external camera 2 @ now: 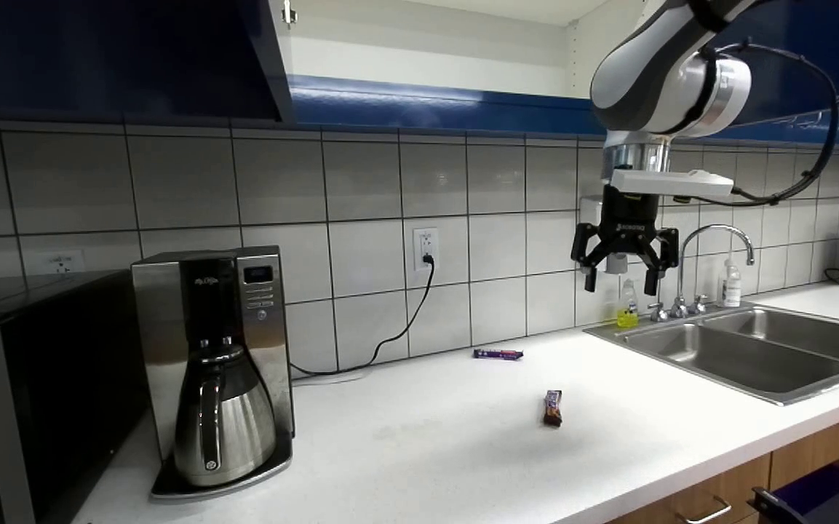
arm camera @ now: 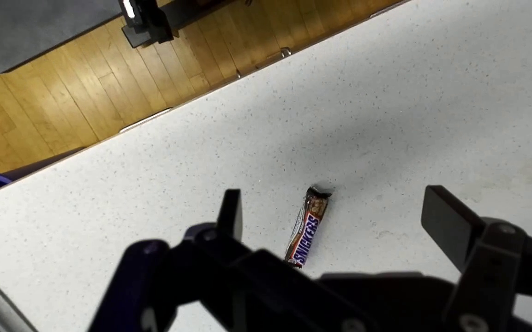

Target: Put the brown packet in the open upper cabinet.

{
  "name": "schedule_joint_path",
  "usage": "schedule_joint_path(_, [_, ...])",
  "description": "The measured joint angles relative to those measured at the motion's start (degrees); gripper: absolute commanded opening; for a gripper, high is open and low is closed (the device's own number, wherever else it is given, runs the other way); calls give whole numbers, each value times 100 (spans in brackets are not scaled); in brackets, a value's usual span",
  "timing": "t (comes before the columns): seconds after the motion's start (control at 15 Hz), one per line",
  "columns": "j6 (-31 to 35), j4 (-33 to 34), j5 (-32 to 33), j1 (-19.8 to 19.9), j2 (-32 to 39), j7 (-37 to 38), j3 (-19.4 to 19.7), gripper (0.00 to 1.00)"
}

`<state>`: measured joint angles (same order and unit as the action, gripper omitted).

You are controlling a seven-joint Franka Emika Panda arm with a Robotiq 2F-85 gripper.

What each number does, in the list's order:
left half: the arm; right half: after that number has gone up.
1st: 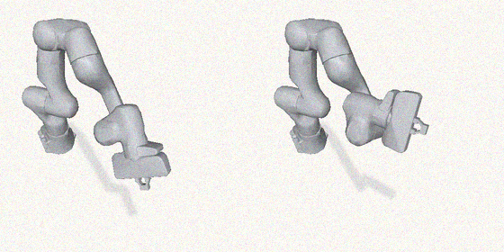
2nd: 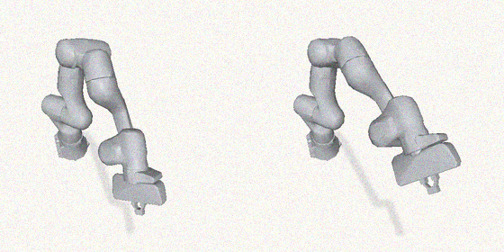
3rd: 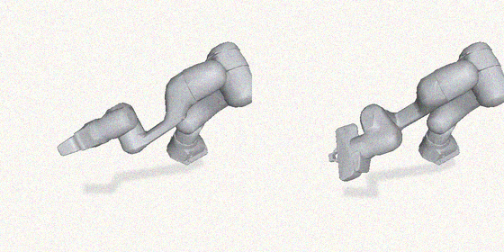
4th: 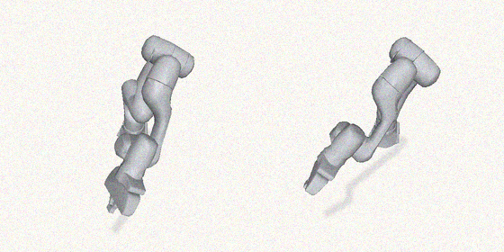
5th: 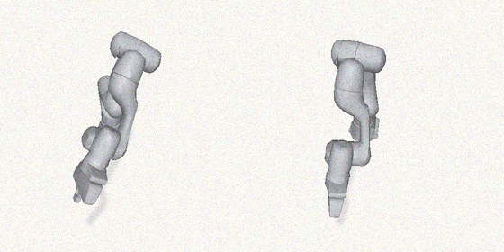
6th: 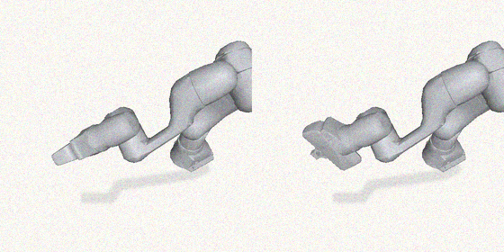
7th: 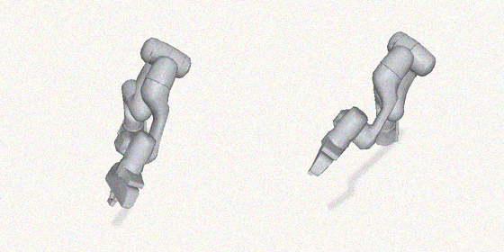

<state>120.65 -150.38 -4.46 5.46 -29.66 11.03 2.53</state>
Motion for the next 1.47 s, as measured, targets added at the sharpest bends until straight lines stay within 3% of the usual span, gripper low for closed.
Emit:
schedule_joint_path(0.87, [1754, 759, 9, -133, 2769, 472, -93, 100])
schedule_joint_path(1.47, [2170, 1693, 8, -261, 4338, 747, -22, 100])
